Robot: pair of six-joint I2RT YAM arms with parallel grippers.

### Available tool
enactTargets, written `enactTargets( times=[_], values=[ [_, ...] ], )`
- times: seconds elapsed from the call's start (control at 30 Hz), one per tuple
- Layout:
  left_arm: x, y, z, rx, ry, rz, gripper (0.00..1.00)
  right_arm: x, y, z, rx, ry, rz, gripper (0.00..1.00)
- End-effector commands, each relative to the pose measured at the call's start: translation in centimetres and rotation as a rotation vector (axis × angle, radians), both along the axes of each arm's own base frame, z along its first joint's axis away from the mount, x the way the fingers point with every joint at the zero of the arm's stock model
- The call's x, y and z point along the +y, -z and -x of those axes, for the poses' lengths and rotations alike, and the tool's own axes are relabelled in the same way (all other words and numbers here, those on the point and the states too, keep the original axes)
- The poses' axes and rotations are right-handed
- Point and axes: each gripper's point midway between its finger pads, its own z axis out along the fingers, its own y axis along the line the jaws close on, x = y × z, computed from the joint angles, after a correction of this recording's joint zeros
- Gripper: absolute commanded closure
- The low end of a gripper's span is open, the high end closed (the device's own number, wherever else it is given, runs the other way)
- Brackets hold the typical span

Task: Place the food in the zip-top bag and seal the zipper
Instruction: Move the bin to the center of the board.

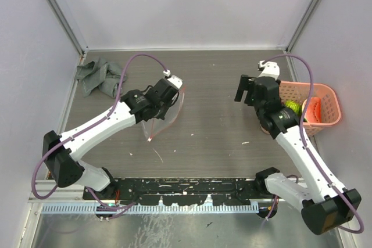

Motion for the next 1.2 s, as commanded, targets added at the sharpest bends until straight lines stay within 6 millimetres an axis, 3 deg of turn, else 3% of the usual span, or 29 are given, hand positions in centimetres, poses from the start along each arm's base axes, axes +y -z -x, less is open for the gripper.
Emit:
enactTargets(
  times=[0.0, 0.17, 0.3, 0.67, 1.17],
  values=[
    [0.1, -2.0, -0.8, -0.056, -0.021, 0.020, 1.00, -4.3, 0.9, -0.9, 0.041, 0.111, 0.012, 0.09],
    [0.4, -2.4, -0.8, -0.069, -0.025, 0.021, 1.00, -7.2, 2.4, -2.0, 0.073, 0.196, 0.007, 0.06],
    [0.5, -2.6, -0.8, -0.072, -0.025, 0.021, 1.00, -7.6, 3.9, -2.8, 0.117, 0.201, -0.001, 0.06],
    [0.6, -2.7, -0.7, -0.071, -0.023, 0.014, 1.00, -3.8, 6.5, -3.4, 0.227, 0.026, -0.098, 0.06],
    [0.7, -2.8, -0.6, -0.068, -0.022, 0.015, 1.00, 0.9, 4.5, -5.6, 0.214, -0.179, -0.221, 0.08]
  ],
)
